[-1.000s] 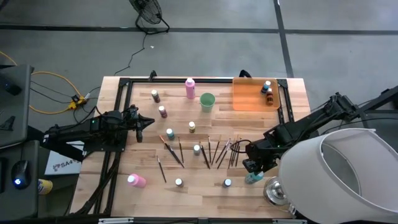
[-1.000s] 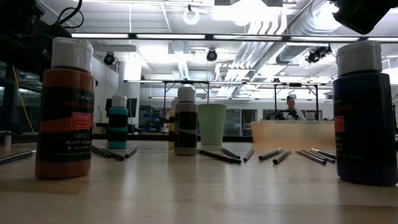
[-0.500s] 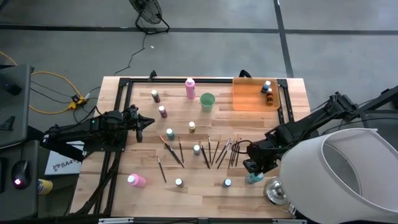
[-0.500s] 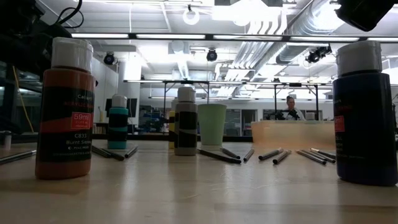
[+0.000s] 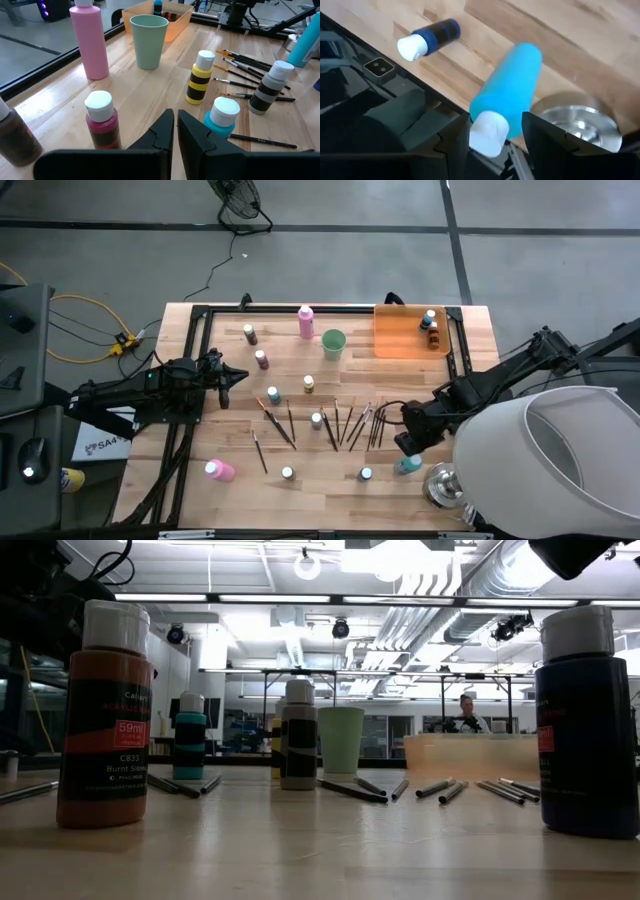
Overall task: Pick & Place Paint Supplies
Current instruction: Put the large blue paint bottle into the orange bin
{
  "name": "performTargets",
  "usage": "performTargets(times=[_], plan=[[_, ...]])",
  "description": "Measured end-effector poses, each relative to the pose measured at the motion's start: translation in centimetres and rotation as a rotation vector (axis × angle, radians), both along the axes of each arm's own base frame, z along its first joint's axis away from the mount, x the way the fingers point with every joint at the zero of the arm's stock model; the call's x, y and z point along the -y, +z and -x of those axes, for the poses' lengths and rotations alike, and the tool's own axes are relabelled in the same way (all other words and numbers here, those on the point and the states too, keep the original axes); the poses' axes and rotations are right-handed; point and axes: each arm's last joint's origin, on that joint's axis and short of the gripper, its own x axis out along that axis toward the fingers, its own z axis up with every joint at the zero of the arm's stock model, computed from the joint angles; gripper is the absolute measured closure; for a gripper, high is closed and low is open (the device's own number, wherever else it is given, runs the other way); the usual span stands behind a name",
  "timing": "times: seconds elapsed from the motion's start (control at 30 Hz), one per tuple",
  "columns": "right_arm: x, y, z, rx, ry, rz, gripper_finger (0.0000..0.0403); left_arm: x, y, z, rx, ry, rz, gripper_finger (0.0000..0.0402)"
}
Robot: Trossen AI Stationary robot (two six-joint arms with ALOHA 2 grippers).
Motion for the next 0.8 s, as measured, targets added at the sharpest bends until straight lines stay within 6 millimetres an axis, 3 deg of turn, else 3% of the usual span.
performTargets(times=[0.23, 0.8], plan=[[-0.15, 0.07, 0.01, 0.029, 0.102, -0.021, 0.0229, 0.0, 0.0, 0.0, 0.0, 0.0, 0.0, 0.038], [-0.44, -0.5, -0.62, -0.144, -0.042, -0.158, 0.0229, 0.0, 0.0, 0.0, 0.0, 0.0, 0.0, 0.038]])
